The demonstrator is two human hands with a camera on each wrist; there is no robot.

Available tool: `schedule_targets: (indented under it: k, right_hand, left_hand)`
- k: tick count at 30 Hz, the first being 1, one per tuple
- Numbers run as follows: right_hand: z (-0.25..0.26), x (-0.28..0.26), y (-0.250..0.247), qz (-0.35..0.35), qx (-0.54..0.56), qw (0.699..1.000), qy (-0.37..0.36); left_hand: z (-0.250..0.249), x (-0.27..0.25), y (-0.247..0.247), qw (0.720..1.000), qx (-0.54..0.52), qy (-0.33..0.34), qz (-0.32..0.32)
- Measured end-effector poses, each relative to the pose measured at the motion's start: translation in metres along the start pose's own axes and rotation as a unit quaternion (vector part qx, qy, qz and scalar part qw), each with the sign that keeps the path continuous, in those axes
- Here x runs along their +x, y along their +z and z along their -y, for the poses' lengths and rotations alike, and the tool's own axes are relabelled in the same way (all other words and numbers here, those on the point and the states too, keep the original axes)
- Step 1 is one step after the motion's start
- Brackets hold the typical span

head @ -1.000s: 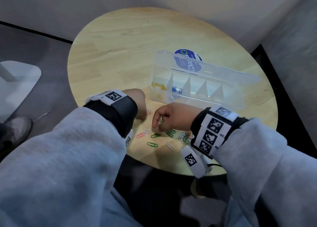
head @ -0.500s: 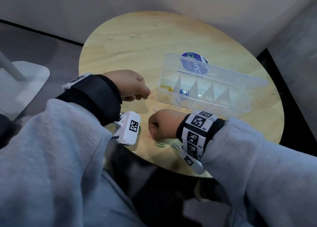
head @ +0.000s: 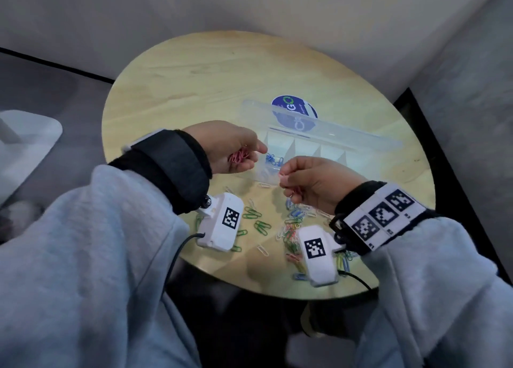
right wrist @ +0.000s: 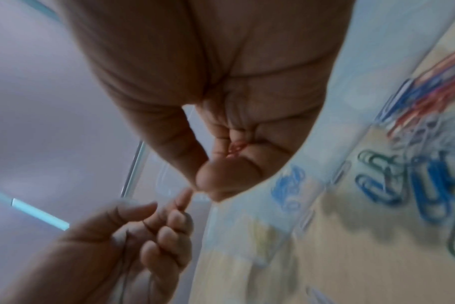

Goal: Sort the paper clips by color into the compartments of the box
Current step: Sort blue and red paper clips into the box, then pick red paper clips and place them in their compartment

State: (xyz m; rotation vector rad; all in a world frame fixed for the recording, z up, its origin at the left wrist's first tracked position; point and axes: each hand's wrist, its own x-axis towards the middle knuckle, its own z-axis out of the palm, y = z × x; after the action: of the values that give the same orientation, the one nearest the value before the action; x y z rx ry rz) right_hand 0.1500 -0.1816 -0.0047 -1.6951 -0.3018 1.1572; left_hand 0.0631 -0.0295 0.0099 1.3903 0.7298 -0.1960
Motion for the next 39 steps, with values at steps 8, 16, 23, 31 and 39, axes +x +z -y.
schedule_targets:
  k: [8, 16, 23, 31, 39]
  right_hand:
    - [0.012, -0.002, -0.051, -0.130, 0.146, 0.980, -0.021]
    - [0.013, 0.005, -0.054, -0.140, 0.162, 0.976, -0.027]
    - [0.011, -0.005, -0.060, -0.103, 0.026, 0.993, -0.054]
    - [0.000, -0.003, -0.032, -0.069, -0.224, 0.969, -0.074]
    - [-0.009, 0.007, 0.015, -0.015, -0.487, 0.870, -0.073]
  left_hand:
    - [-0.016, 0.023, 0.049, 0.990, -0.130, 0.020, 0.047]
    - [-0.022, 0.040, 0.077, 0.977, -0.193, 0.028, 0.082]
    - [-0.022, 0.036, 0.060, 0.993, -0.099, 0.052, 0.048]
    - [-0.011, 0.005, 0.002, 0.950, 0.292, 0.081, -0.070]
    - [0.024, -0.018, -0.038, 0.853, 0.503, -0.038, -0.136]
